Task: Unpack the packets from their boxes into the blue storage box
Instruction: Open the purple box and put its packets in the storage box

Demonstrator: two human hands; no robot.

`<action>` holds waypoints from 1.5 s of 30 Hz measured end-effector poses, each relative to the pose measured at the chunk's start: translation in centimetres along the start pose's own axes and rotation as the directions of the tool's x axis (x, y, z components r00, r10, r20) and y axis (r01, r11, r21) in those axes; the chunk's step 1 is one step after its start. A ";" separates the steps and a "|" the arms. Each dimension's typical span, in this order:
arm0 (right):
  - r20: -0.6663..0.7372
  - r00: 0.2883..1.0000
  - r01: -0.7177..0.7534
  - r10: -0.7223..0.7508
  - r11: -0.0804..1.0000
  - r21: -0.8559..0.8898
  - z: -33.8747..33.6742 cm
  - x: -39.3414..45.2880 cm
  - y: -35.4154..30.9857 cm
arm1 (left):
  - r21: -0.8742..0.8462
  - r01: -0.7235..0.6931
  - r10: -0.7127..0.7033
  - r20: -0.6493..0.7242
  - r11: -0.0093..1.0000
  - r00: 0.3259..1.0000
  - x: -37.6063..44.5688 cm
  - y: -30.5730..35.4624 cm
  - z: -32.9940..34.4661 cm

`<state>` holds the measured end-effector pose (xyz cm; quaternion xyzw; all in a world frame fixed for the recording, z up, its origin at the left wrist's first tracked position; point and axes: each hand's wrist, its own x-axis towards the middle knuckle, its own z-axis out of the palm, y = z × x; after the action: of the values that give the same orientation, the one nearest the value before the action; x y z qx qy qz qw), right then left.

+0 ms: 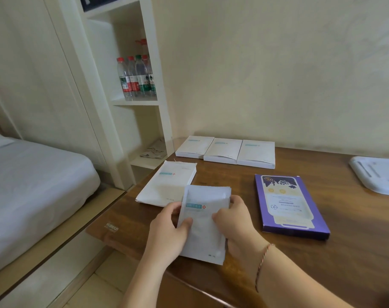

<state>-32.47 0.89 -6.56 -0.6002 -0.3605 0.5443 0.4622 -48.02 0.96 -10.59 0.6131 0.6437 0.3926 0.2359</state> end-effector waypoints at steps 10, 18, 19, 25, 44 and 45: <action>0.098 0.817 0.555 -0.568 0.821 0.131 -2.0 -0.3 0.5 | -0.754 0.024 0.124 0.140 0.657 0.982 1.6 3.2 0.3; 0.303 0.825 0.516 -0.476 0.855 -0.062 -3.9 -0.1 2.3 | -0.615 -0.045 0.075 0.023 0.788 0.997 1.2 3.7 1.0; 0.295 0.821 0.525 -0.490 0.849 -0.051 -3.9 -0.1 2.3 | -0.596 -0.059 0.076 0.005 0.801 0.997 1.1 3.8 1.0; 0.322 0.825 0.516 -0.464 0.851 -0.096 -3.9 0.4 2.7 | -0.660 -0.014 0.043 0.027 0.751 0.999 -0.1 3.2 2.4; -0.273 0.717 0.696 -0.641 0.672 0.252 -8.9 -9.9 -3.6 | -0.941 -0.064 0.016 -0.062 0.331 0.998 -6.5 18.7 4.6; -0.345 0.661 0.741 -0.666 0.652 0.161 -9.8 -11.2 -4.4 | -0.972 -0.010 0.109 0.016 0.237 0.994 -7.5 19.8 5.3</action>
<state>-24.13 -9.82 1.04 -0.4017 -0.4204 0.2841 0.7623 -30.83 -6.36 0.73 0.3761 0.2308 0.6896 0.5742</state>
